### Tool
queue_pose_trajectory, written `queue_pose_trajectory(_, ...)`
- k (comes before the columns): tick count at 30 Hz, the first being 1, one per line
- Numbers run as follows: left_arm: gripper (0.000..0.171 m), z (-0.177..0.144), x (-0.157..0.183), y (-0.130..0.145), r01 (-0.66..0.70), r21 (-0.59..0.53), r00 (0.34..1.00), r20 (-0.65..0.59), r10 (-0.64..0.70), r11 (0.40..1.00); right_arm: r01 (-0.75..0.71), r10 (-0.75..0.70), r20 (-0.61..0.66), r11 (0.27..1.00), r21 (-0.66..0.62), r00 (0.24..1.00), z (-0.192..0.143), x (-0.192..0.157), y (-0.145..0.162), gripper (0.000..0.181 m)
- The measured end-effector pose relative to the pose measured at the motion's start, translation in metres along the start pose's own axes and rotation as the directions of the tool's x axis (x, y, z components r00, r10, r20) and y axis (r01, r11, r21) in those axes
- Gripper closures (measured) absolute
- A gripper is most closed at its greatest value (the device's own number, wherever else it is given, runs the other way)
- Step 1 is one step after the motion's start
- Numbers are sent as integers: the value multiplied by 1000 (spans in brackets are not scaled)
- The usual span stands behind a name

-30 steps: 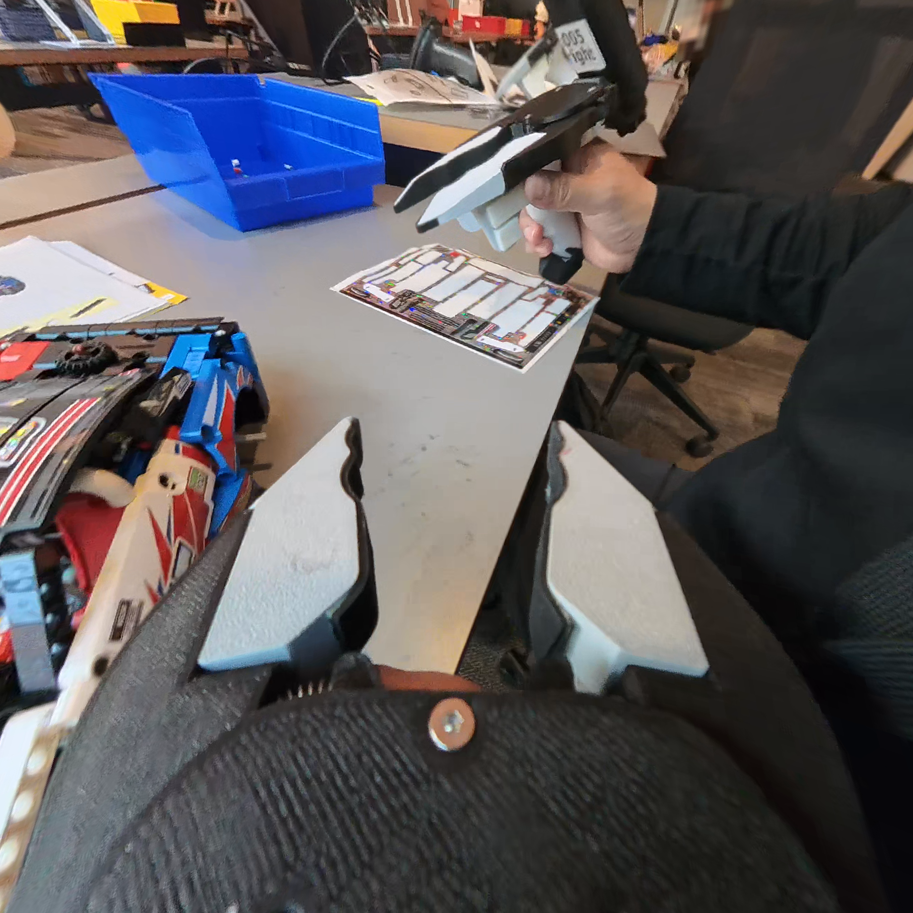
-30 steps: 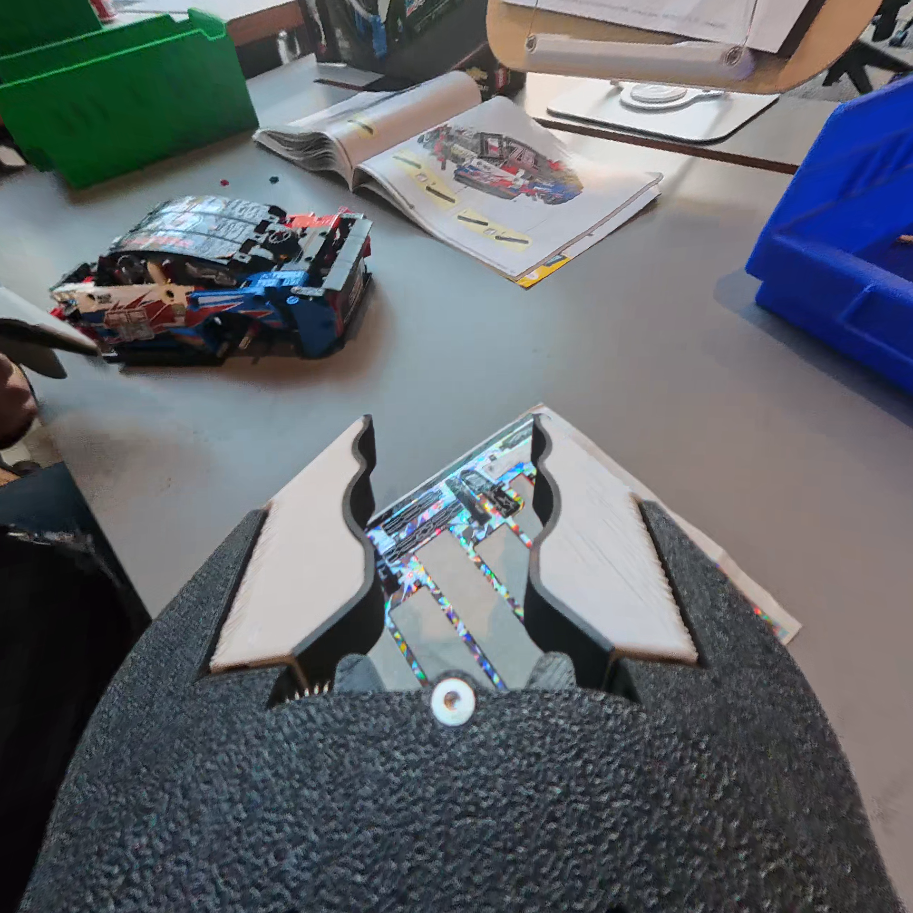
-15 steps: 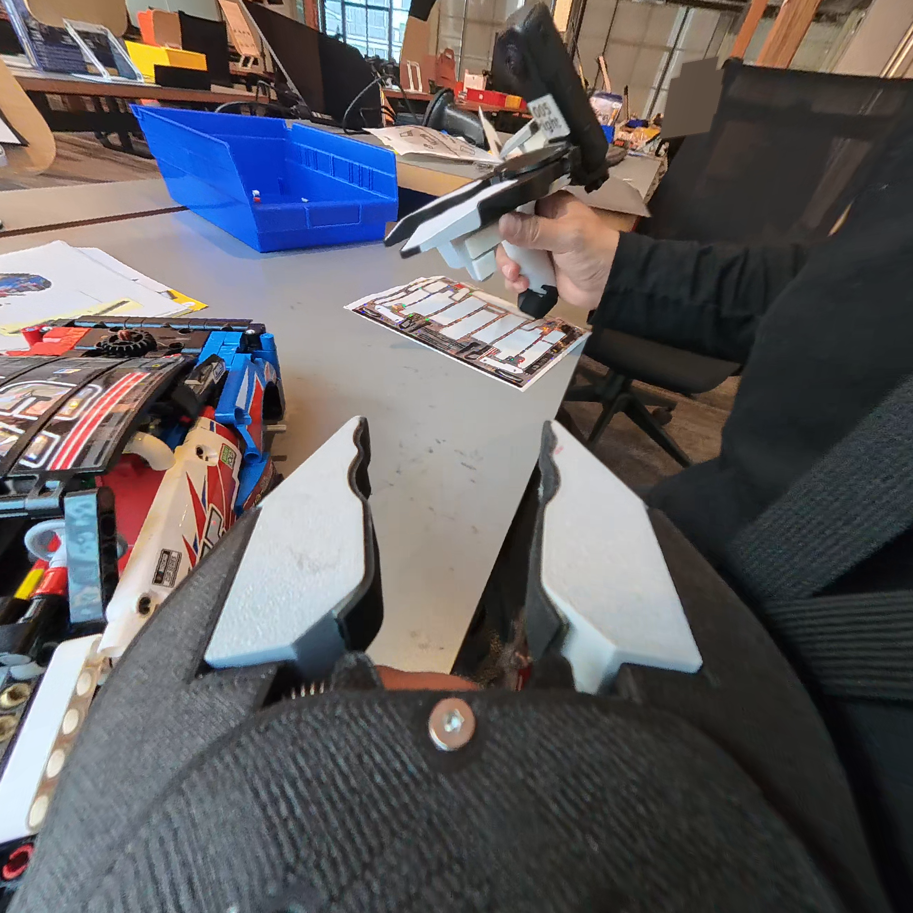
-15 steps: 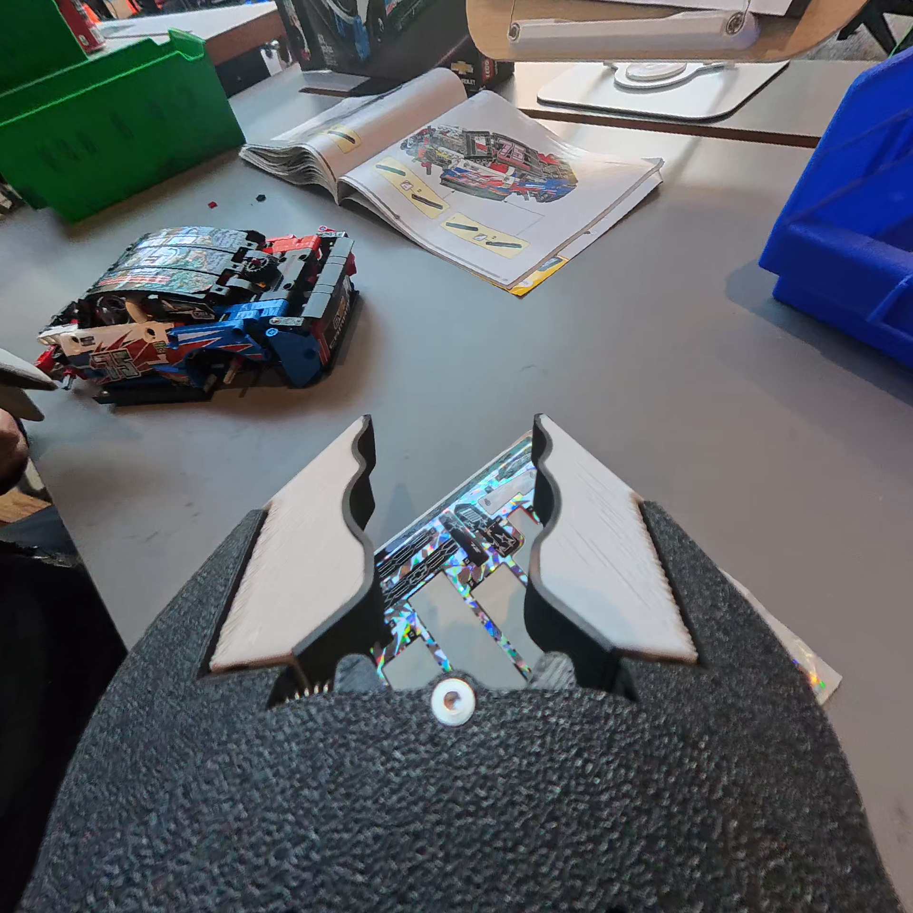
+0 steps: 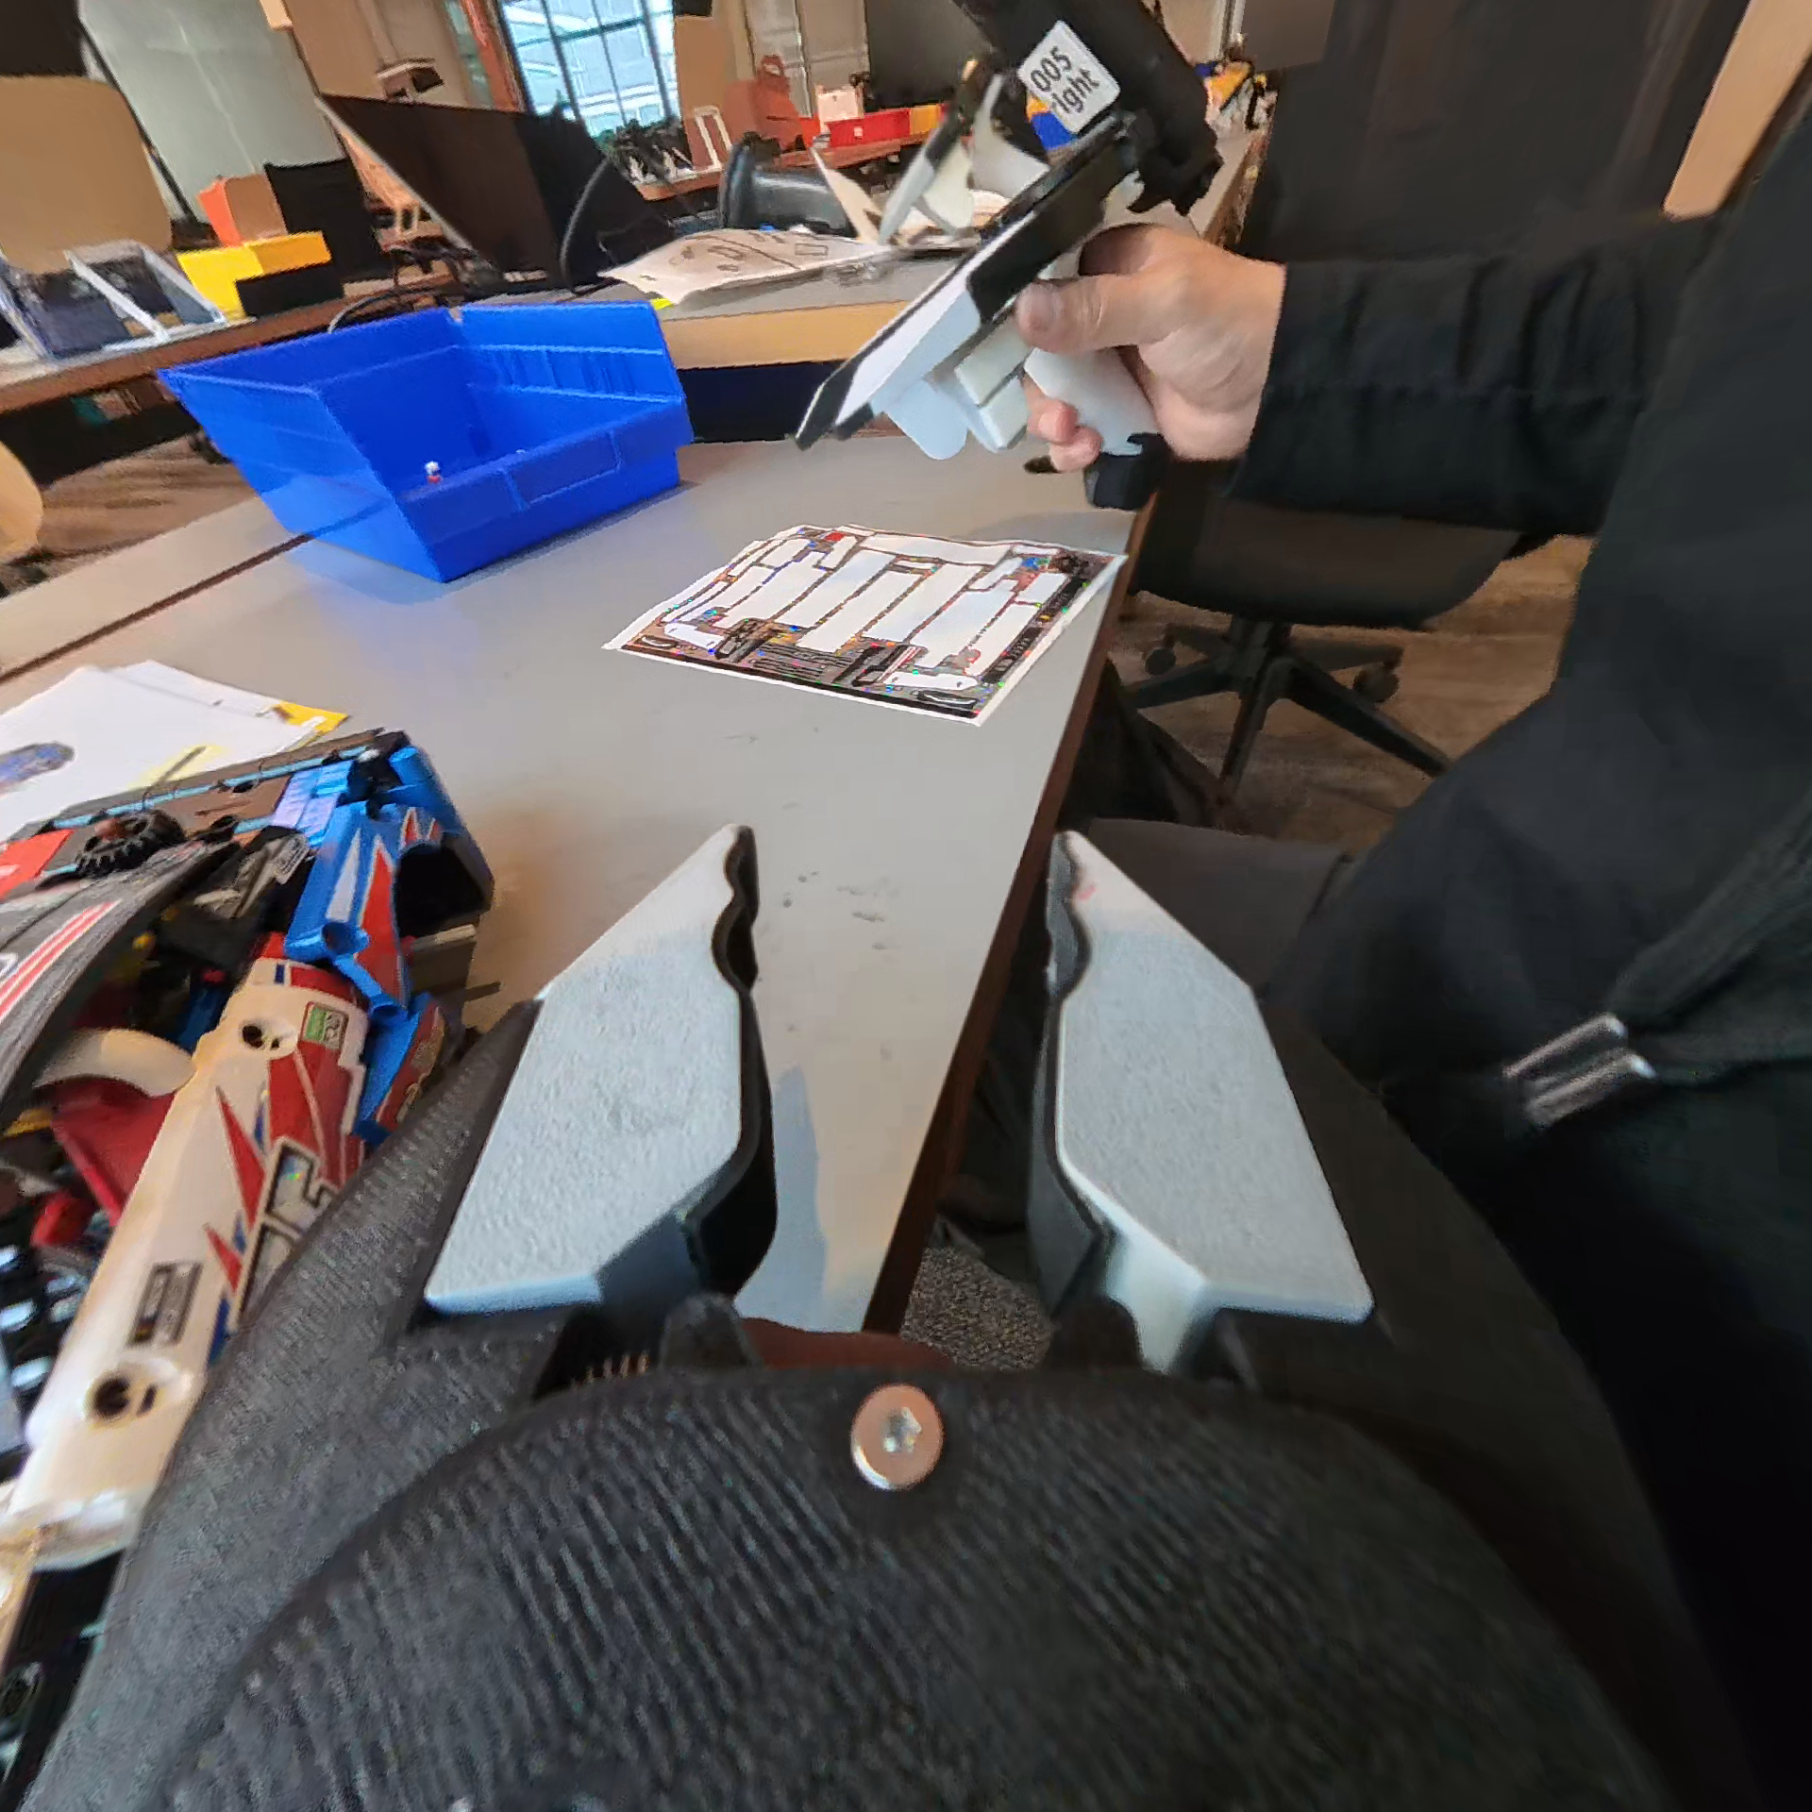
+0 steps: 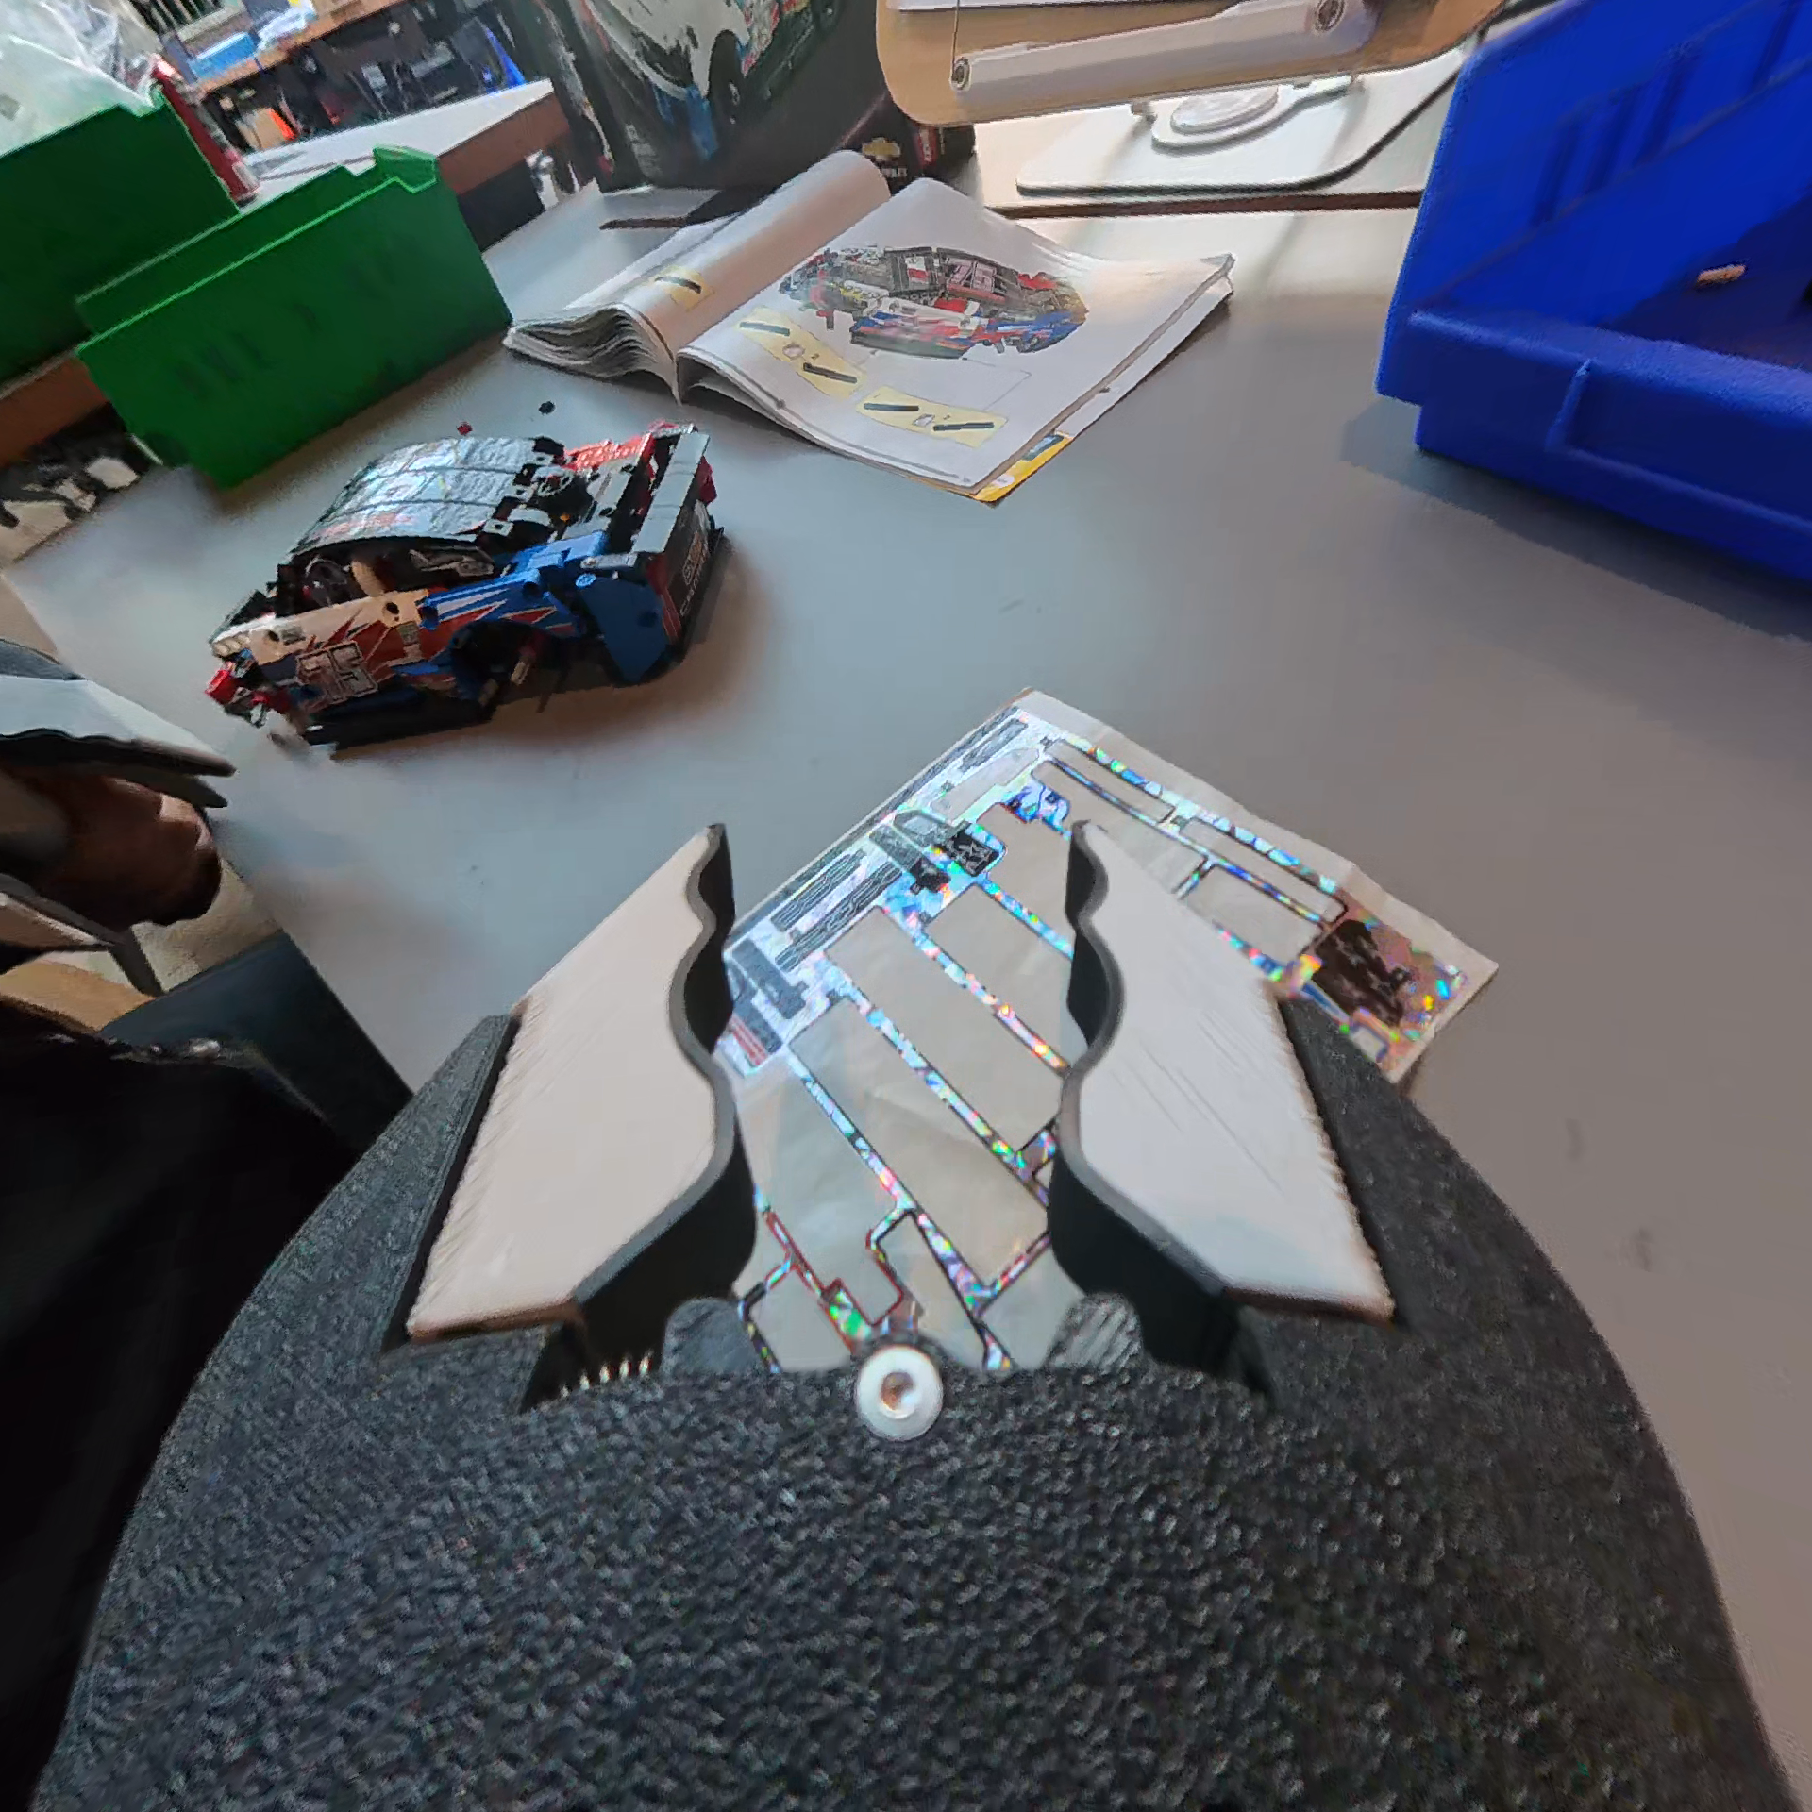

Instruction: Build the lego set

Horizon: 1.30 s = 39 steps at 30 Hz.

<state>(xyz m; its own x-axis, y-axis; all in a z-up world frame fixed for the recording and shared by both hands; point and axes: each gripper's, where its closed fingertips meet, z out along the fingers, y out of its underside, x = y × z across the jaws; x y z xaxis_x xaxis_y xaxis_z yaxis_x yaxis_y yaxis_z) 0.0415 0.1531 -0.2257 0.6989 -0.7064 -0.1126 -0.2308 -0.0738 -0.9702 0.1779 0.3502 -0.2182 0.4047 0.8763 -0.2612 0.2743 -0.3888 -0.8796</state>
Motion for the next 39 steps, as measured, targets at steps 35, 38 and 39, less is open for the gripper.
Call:
queue_pose_trajectory(35,117,75,38,5,143,-191,990,33,-140,971,285,-241,194,926,-249,951,-34,-66,86,129)
queue_pose_trajectory(38,118,77,39,6,147,-193,989,36,-143,970,164,-151,87,973,-164,985,-52,-49,73,132)
queue_pose_trajectory(39,118,78,39,6,153,-195,988,38,-149,969,114,-107,60,983,-146,992,-57,-44,72,132)
